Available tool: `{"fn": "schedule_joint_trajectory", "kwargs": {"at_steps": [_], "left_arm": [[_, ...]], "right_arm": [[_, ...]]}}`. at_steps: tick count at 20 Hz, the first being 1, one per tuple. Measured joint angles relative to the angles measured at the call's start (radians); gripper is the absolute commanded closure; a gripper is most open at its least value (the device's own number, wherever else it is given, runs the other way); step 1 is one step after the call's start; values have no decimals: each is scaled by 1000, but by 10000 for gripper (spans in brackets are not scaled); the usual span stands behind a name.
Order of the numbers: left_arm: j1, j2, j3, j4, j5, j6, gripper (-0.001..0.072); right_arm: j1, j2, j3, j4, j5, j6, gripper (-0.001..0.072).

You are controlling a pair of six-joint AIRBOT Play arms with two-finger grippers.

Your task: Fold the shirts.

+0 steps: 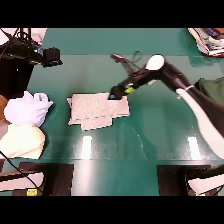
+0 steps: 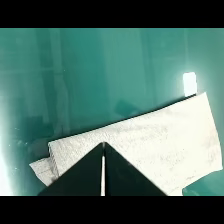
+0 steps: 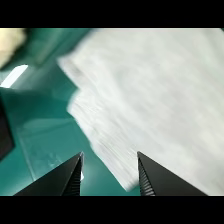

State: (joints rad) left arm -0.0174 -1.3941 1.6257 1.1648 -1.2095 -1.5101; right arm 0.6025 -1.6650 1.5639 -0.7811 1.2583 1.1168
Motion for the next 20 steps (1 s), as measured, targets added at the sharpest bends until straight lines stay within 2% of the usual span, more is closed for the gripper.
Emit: {"fn": "schedule_joint_trajectory", "kwargs": {"at_steps": [2, 3, 4, 7, 9, 14, 15, 17, 19, 20], "left_arm": [[2, 1, 0, 0, -6, 0, 685], [2, 1, 0, 0, -8, 0, 685], [2, 1, 0, 0, -8, 0, 684], [2, 1, 0, -1, -7, 0, 685], [2, 1, 0, -2, 0, 0, 684], [2, 1, -1, -5, 10, 0, 685], [2, 1, -2, -5, 10, 0, 685], [2, 1, -3, -10, 11, 0, 684], [-1, 1, -4, -17, 11, 0, 685], [-7, 0, -4, -18, 10, 0, 684]], "right_arm": [[-97, 40, -106, -17, 2, 13, 275], [-145, 53, -161, -21, 2, 19, 156], [-188, 62, -207, -23, -4, 22, 87], [-283, 59, -323, 15, -34, 26, 95], [-304, 23, -357, 63, -45, 28, 134], [-224, -114, -281, 185, -54, 28, 136], [-196, -144, -248, 206, -60, 28, 199], [-144, -196, -179, 226, -90, 27, 407], [-103, -233, -113, 237, -114, 27, 694], [-88, -244, -85, 244, -119, 26, 697]]}}
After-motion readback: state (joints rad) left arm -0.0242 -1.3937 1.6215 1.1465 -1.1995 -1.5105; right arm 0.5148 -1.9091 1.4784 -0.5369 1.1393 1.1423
